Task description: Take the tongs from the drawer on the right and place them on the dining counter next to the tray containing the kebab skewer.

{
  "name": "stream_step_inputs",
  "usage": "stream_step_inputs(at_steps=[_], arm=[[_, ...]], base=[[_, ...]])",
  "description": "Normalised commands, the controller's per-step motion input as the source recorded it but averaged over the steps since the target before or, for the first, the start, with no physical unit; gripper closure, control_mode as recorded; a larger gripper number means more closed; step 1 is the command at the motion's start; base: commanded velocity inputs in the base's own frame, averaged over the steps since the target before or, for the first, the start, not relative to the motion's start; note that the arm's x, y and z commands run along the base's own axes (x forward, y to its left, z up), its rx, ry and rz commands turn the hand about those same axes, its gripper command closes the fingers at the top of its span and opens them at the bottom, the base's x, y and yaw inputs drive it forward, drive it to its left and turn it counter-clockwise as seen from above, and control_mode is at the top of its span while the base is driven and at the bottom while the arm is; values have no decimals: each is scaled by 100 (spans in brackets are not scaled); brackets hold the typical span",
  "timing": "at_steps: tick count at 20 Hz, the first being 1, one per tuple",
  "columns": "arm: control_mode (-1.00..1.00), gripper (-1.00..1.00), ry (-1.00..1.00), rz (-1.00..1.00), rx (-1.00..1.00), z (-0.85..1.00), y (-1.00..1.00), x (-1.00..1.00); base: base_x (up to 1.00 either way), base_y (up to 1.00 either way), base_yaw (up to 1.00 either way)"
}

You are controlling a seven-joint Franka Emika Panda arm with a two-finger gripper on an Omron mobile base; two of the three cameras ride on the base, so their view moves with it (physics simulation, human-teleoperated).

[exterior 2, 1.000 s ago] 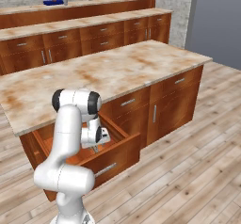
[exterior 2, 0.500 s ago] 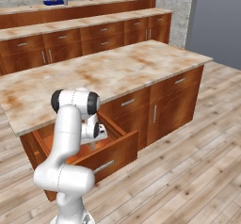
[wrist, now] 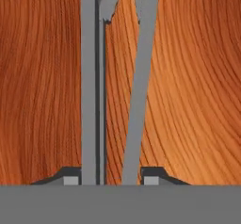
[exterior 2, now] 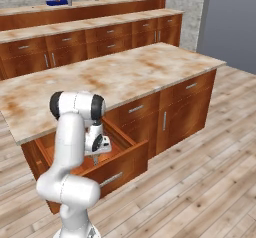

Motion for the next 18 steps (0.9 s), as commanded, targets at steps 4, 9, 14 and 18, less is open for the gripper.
stream_step_inputs(at_steps=[4,9,14,18], arm=[[-100,100,-6,-8,18,100,-51,-48],[-100,100,-15,-2,13,100,-47,-14],[-100,100,-9,-4,14,100,-44,-5],[-100,100,-1,-3,14,100,-16,0]], base=[[0,0,0],[0,0,0],[0,0,0],[0,0,0]])
